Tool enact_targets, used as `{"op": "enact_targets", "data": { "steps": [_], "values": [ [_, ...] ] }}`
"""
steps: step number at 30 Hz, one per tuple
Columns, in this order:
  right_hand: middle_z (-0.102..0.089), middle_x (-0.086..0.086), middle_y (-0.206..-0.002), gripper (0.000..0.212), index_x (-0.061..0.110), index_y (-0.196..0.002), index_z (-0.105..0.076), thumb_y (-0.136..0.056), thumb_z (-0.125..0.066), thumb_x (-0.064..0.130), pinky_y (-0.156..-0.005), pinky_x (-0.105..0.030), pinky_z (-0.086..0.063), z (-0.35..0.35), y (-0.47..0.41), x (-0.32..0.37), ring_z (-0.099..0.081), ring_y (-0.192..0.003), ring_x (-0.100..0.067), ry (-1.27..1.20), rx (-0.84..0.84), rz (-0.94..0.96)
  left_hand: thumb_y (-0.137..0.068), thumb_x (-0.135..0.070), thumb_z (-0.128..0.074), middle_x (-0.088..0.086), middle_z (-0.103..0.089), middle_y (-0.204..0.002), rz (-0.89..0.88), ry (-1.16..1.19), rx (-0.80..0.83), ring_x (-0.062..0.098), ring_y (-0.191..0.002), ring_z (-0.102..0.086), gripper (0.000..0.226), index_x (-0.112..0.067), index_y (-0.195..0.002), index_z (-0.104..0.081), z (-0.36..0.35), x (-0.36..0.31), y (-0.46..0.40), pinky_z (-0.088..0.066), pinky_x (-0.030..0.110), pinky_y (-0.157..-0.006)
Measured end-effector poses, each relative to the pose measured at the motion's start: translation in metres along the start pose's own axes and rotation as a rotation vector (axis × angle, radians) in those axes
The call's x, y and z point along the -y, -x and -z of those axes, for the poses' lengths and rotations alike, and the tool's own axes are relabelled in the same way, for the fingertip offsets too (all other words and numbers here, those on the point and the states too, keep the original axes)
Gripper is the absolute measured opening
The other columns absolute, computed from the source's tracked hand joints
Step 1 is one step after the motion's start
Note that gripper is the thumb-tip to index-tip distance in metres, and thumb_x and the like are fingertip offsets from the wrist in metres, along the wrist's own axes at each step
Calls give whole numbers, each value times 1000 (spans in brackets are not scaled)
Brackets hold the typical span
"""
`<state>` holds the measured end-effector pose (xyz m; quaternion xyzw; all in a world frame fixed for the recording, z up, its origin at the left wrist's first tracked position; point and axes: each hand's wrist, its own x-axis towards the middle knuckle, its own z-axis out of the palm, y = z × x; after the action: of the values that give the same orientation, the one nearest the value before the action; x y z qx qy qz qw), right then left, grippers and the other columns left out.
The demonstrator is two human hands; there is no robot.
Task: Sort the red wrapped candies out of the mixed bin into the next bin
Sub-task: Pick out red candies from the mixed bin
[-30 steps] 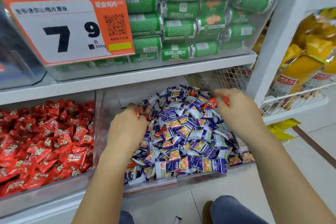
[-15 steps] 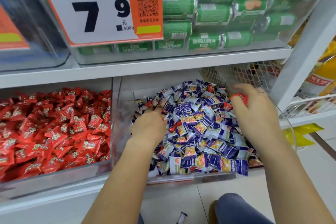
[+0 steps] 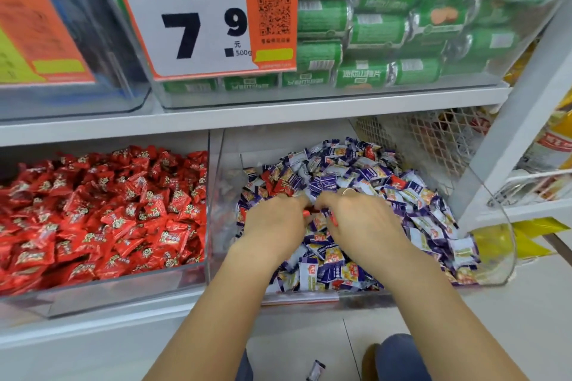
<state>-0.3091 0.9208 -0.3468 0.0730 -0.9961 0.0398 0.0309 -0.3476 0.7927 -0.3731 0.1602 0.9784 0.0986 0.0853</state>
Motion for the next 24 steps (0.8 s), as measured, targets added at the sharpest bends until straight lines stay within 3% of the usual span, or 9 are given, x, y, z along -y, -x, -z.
{"op": "enact_targets", "data": {
  "steps": [2,5,9,14,17,20,22,24],
  "values": [
    [-57,-4,-104,44,27,-129,-49,-90,-47,6,-60,-29,-35,0,0,2,-60,-91,-26,85,61,2,-98,-22,-44,6,-57,-121,-8,-27,42,26,-109,-56,41,-41,-135,-42,-5,5,-4,-43,35,-74],
    [-58,-5,-105,42,21,-121,-57,-86,-48,-1,-64,-31,-39,3,-2,-9,-61,-92,-25,170,99,-92,-97,-14,-44,5,-58,-120,2,-115,64,27,-106,-58,46,-37,-137,-41,-8,6,-6,-42,35,-69],
    [-64,-3,-98,24,23,-108,-64,-91,-51,13,-68,-32,-49,5,-3,-28,-62,-89,-25,105,73,-218,-97,-12,-44,3,-62,-114,9,-163,91,26,-103,-59,38,-29,-130,-47,-8,6,-6,-39,32,-67],
    [-58,2,-112,20,34,-111,-62,-95,-51,30,-67,-27,-43,7,-15,-13,-62,-90,-19,-135,-89,-96,-94,-8,-44,4,-62,-108,28,-204,57,26,-98,-59,33,-25,-121,-53,0,5,6,-38,32,-65],
    [-61,8,-116,22,35,-109,-65,-92,-54,27,-81,-30,-50,-1,-26,0,-61,-100,-16,-212,63,48,-94,-9,-43,4,-60,-115,84,-252,45,25,-105,-59,36,-24,-125,-52,4,8,10,-37,31,-69],
    [-69,4,-102,16,29,-100,-69,-91,-56,27,-76,-32,-52,-8,-27,-3,-62,-94,-19,-76,268,-3,-90,-6,-44,3,-62,-113,121,-293,80,23,-103,-60,36,-21,-121,-56,8,8,12,-37,29,-69],
    [-68,0,-91,15,23,-95,-68,-88,-56,18,-66,-32,-51,-8,-25,-15,-63,-85,-23,47,241,-71,-93,-13,-47,3,-63,-110,145,-291,84,23,-100,-61,27,-20,-117,-58,11,5,12,-36,29,-67],
    [-67,-1,-89,16,19,-94,-67,-86,-56,12,-64,-32,-51,-5,-23,-27,-63,-83,-25,125,188,-141,-96,-35,-51,2,-64,-102,159,-232,30,24,-97,-61,23,-18,-108,-60,18,1,10,-36,30,-66]
  ]
}}
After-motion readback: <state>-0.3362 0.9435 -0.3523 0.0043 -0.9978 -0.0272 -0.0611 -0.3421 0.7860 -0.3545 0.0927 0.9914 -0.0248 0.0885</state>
